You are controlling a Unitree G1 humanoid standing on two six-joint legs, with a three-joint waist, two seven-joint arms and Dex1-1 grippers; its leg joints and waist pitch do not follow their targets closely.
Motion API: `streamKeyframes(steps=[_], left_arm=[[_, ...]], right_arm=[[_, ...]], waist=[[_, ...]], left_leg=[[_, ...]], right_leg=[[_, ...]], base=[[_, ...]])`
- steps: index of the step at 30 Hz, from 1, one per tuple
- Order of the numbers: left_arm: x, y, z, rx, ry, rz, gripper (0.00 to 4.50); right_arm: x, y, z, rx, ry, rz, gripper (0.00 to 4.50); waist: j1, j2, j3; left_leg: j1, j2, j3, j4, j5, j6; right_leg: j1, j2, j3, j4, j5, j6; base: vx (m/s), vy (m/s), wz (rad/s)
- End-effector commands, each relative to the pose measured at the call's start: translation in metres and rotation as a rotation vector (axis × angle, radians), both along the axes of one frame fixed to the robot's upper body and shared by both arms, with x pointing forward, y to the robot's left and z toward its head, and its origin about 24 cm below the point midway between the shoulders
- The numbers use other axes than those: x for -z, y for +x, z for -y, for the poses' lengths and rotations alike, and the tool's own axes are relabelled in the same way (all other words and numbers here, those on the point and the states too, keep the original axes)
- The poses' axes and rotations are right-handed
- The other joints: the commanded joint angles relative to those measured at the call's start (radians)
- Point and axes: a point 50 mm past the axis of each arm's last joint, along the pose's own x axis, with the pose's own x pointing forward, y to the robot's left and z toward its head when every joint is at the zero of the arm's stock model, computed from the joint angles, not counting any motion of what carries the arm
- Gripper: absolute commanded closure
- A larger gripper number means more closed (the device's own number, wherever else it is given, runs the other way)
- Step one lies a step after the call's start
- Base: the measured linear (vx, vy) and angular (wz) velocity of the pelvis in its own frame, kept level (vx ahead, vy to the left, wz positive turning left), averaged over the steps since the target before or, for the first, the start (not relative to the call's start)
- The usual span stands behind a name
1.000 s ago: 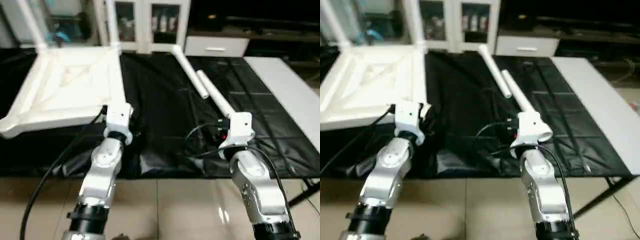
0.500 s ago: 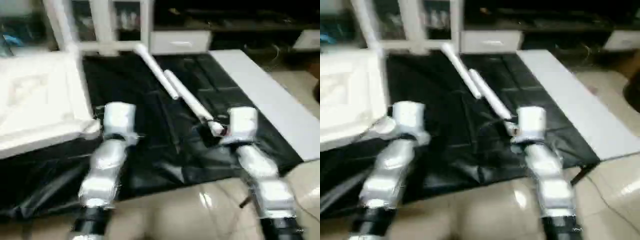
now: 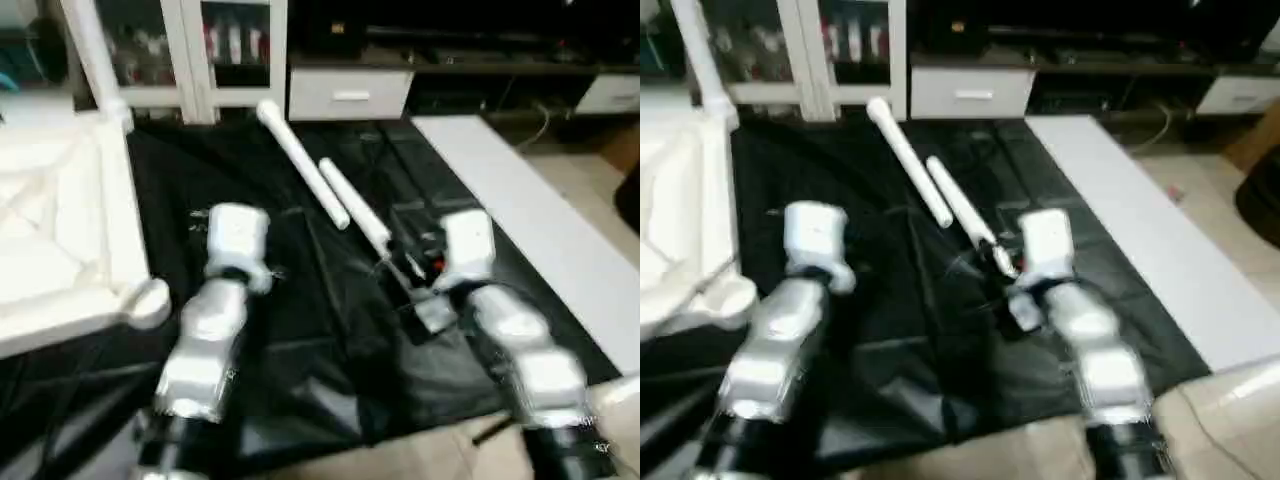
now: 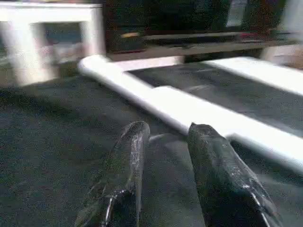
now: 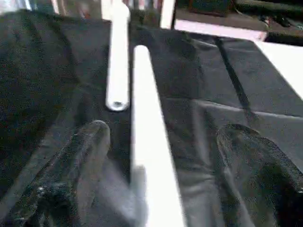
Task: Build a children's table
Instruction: Rotate table base, then pick table leg
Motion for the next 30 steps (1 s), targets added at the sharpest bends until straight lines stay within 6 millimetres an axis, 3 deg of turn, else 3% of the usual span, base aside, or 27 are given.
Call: streamKeyframes(steps=[1, 2, 3, 4, 5, 6, 7, 8, 9, 10, 12, 13, 16, 18, 19, 23, 27, 30], left_arm=[[-0.007, -0.001, -0.003, 0.072, 0.042, 0.035, 2.84], [-0.006, -0.001, -0.004, 0.084, 0.058, 0.035, 2.84], [-0.006, -0.001, -0.005, 0.098, 0.076, 0.031, 2.84], [-0.005, -0.002, -0.005, 0.144, 0.096, 0.015, 2.84], [-0.003, -0.005, -0.004, 0.228, 0.143, -0.014, 2.84], [-0.003, -0.005, -0.004, 0.228, 0.143, -0.014, 2.84], [-0.003, -0.006, -0.004, 0.260, 0.154, -0.023, 2.84], [-0.002, -0.015, -0.002, 0.402, 0.189, -0.075, 2.84], [-0.002, -0.019, -0.001, 0.468, 0.199, -0.101, 2.84], [-0.002, -0.021, 0.000, 0.504, 0.204, -0.112, 2.84], [-0.002, -0.027, 0.002, 0.595, 0.221, -0.142, 2.84], [-0.003, -0.031, 0.004, 0.650, 0.237, -0.162, 2.84], [-0.005, -0.036, 0.007, 0.722, 0.248, -0.196, 2.84], [-0.008, -0.037, 0.010, 0.754, 0.257, -0.208, 2.84], [-0.009, -0.037, 0.011, 0.762, 0.260, -0.211, 2.84], [-0.011, -0.038, 0.011, 0.772, 0.278, -0.219, 2.84], [-0.012, -0.040, 0.010, 0.783, 0.302, -0.229, 2.84], [-0.013, -0.041, 0.010, 0.787, 0.309, -0.232, 2.84]], right_arm=[[-0.009, 0.004, -0.002, -0.020, 0.014, -0.016, 0.17], [-0.009, 0.005, 0.001, -0.015, 0.002, -0.034, 0.07], [-0.009, 0.007, 0.004, -0.006, -0.016, -0.058, 0.07], [-0.008, 0.010, 0.009, 0.002, -0.035, -0.102, 0.07], [-0.008, 0.015, 0.017, 0.028, -0.057, -0.187, 0.07], [-0.008, 0.015, 0.017, 0.028, -0.057, -0.187, 0.07], [-0.009, 0.016, 0.018, 0.025, -0.057, -0.197, 0.07], [-0.012, 0.022, 0.018, 0.003, -0.057, -0.236, 0.07], [-0.013, 0.025, 0.017, -0.010, -0.058, -0.249, 0.07], [-0.014, 0.027, 0.017, -0.013, -0.061, -0.258, 0.07], [-0.013, 0.032, 0.018, 0.002, -0.100, -0.288, 0.07], [-0.011, 0.036, 0.018, 0.006, -0.133, -0.323, 0.07], [-0.009, 0.043, 0.016, -0.005, -0.146, -0.354, 0.07], [-0.006, 0.050, 0.014, -0.031, -0.099, -0.399, 0.07], [-0.004, 0.052, 0.014, -0.039, -0.105, -0.425, 0.07], [0.003, 0.054, 0.016, -0.031, -0.134, -0.490, 0.07], [0.011, 0.053, 0.016, -0.029, -0.147, -0.560, 0.22], [0.015, 0.050, 0.016, -0.040, -0.133, -0.612, 0.35]], waist=[[0.005, 0.004, -0.073], [0.001, 0.013, -0.077], [-0.001, 0.013, -0.074], [-0.001, 0.012, -0.069], [-0.001, 0.017, -0.062], [-0.006, 0.020, -0.058], [-0.006, 0.025, -0.050], [-0.007, 0.028, -0.044], [-0.008, 0.028, -0.040], [-0.009, 0.026, -0.033], [-0.004, 0.023, -0.030], [-0.002, 0.030, -0.032], [-0.003, 0.032, -0.036], [-0.005, 0.024, -0.040], [0.000, 0.024, -0.043], [0.000, 0.020, -0.049], [0.003, 0.020, -0.050], [0.002, 0.016, -0.048]], left_leg=[[-0.029, 0.042, -0.008, -0.046, 0.363, 0.009], [-0.013, 0.049, -0.006, -0.045, 0.365, -0.014], [-0.006, 0.056, -0.006, -0.049, 0.334, -0.027], [0.005, 0.069, -0.006, -0.058, 0.254, -0.047], [0.013, 0.080, -0.008, -0.071, 0.167, -0.057], [0.016, 0.085, -0.007, -0.077, 0.119, -0.063], [0.018, 0.096, -0.004, -0.088, 0.022, -0.076], [0.032, 0.105, 0.003, -0.093, -0.076, -0.092], [0.029, 0.104, 0.006, -0.098, -0.122, -0.097], [0.027, 0.105, 0.013, -0.104, -0.207, -0.113], [0.037, 0.104, 0.023, -0.103, -0.260, -0.115], [0.036, 0.103, 0.025, -0.102, -0.246, -0.111], [0.026, 0.104, 0.030, -0.101, -0.196, -0.118], [0.020, 0.103, 0.034, -0.098, -0.159, -0.110], [0.017, 0.104, 0.041, -0.094, -0.094, -0.101], [0.013, 0.103, 0.047, -0.088, -0.008, -0.080], [0.012, 0.104, 0.050, -0.086, 0.008, -0.064], [0.013, 0.106, 0.051, -0.088, -0.003, -0.060]], right_leg=[[0.090, -0.070, 0.045, -0.044, 0.686, -0.004], [0.086, -0.055, 0.035, -0.044, 0.725, -0.045], [0.085, -0.056, 0.033, -0.052, 0.680, -0.070], [0.085, -0.062, 0.033, -0.066, 0.557, -0.122], [0.079, -0.068, 0.030, -0.079, 0.395, -0.166], [0.075, -0.072, 0.030, -0.084, 0.307, -0.184], [0.073, -0.082, 0.029, -0.097, 0.163, -0.203], [0.062, -0.090, 0.030, -0.104, 0.039, -0.219], [0.061, -0.091, 0.029, -0.109, -0.030, -0.219], [0.056, -0.093, 0.033, -0.120, -0.156, -0.205], [0.042, -0.099, 0.036, -0.134, -0.265, -0.181], [0.040, -0.101, 0.038, -0.132, -0.284, -0.174], [0.042, -0.101, 0.036, -0.125, -0.232, -0.180], [0.049, -0.101, 0.036, -0.119, -0.179, -0.191], [0.052, -0.100, 0.036, -0.113, -0.102, -0.203], [0.058, -0.095, 0.032, -0.098, 0.027, -0.233], [0.060, -0.095, 0.032, -0.096, 0.056, -0.245], [0.058, -0.096, 0.031, -0.099, 0.022, -0.243]], base=[[0.056, -0.034, -0.10], [0.056, -0.034, -0.10], [0.000, 0.000, 0.00], [0.000, 0.000, 0.00], [0.000, 0.000, 0.00], [0.000, 0.000, 0.00], [-0.053, 0.029, 0.06], [-0.053, 0.029, 0.06], [-0.063, 0.022, 0.05], [-0.063, 0.022, 0.00], [-0.059, 0.019, 0.02], [0.000, 0.000, 0.00], [0.000, 0.000, 0.00], [0.000, 0.000, 0.00], [0.000, 0.000, 0.00], [0.000, 0.000, 0.00], [0.000, 0.000, 0.00], [0.000, 0.000, 0.00]])
